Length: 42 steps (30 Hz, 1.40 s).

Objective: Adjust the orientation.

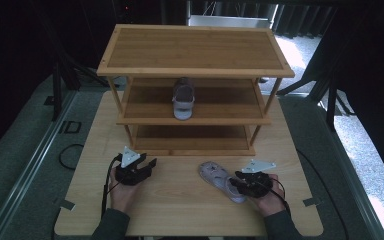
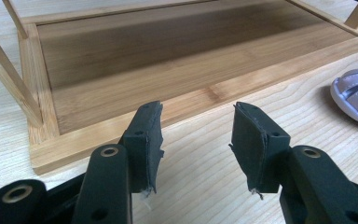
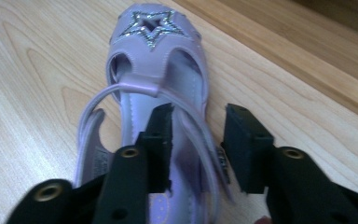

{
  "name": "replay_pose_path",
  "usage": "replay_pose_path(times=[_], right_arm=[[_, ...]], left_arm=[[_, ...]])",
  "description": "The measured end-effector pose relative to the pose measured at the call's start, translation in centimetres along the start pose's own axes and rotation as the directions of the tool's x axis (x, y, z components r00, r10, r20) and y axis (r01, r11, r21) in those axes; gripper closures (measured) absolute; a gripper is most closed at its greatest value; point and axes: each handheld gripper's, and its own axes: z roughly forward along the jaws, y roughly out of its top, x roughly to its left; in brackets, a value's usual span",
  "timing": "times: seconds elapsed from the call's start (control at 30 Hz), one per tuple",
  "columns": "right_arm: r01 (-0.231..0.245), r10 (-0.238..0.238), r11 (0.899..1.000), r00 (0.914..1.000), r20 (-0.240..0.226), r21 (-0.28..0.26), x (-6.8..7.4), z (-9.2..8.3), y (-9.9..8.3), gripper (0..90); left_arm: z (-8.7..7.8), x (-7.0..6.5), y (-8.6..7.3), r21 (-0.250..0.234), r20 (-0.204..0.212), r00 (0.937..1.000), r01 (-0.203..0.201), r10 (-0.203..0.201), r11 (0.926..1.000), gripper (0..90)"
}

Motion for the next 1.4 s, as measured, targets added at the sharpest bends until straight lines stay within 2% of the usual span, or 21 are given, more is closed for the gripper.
replay_pose_path(times=[0.1,0.2,0.4,0.9,1.4], right_arm=[[-0.003,0.003,1.000,1.0000,0.009,-0.006,0.0,-0.1,-0.1,69.9],[-0.003,0.003,1.000,1.0000,0.006,-0.002,-0.1,-0.1,-0.1,72.6],[-0.013,0.012,1.000,0.9997,-0.023,-0.006,0.1,-0.2,-0.3,79.5],[-0.033,0.030,0.998,0.9982,-0.052,-0.053,0.4,-0.8,-0.2,82.9],[-0.021,0.013,0.995,0.9974,-0.071,-0.103,1.0,-1.7,0.6,83.0]], left_arm=[[0.0,0.1,0.0,-0.001,-0.002,1.0000,0.003,-0.003,1.0000,53.2],[0.0,0.1,0.0,-0.001,-0.003,1.0000,0.006,-0.006,1.0000,53.2],[0.1,0.2,0.0,0.000,-0.004,1.0000,0.004,-0.004,1.0000,53.2],[0.2,0.2,0.1,0.002,-0.005,1.0000,0.002,-0.002,1.0000,53.2],[0.3,0.3,0.0,0.003,-0.006,1.0000,0.004,-0.004,1.0000,53.2]])
